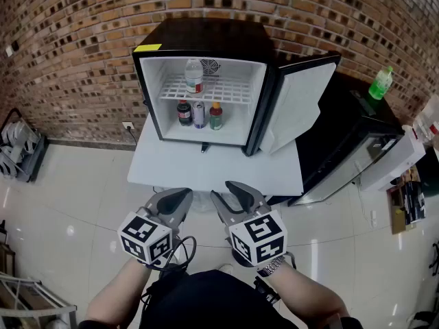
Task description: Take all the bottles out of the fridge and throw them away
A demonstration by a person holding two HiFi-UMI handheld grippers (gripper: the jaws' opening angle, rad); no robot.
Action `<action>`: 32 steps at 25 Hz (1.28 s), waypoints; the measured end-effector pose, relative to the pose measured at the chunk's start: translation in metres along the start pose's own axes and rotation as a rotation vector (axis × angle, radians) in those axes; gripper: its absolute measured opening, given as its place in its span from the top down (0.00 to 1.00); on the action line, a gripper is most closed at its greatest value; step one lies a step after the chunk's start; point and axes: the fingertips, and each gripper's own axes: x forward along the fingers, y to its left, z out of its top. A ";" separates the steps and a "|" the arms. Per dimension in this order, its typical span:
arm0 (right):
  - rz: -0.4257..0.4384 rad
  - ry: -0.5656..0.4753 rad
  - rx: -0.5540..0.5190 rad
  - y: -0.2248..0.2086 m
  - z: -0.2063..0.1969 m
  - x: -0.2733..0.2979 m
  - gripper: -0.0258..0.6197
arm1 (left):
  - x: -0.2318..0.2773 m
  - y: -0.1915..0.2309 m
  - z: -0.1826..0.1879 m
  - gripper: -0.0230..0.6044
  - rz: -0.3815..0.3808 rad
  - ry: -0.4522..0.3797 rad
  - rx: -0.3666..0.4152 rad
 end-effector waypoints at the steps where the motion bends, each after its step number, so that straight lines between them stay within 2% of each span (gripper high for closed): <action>1: -0.004 -0.003 0.001 -0.003 0.002 0.003 0.73 | 0.001 0.001 0.000 0.96 0.001 0.003 0.002; 9: -0.061 -0.013 0.014 -0.025 0.024 0.042 0.65 | 0.007 0.028 0.003 0.96 0.002 0.013 -0.004; 19: -0.167 -0.026 0.013 -0.049 0.070 0.130 0.63 | 0.026 0.103 0.036 0.96 -0.063 0.003 0.020; 21: -0.192 -0.030 0.013 -0.057 0.078 0.149 0.58 | 0.031 0.121 0.043 0.96 -0.077 -0.003 0.028; 23: -0.219 -0.034 0.012 -0.066 0.087 0.168 0.58 | 0.035 0.137 0.048 0.96 -0.087 -0.006 0.033; 32: -0.343 -0.028 0.016 -0.118 0.113 0.236 0.51 | 0.045 0.191 0.052 0.96 -0.127 0.014 0.042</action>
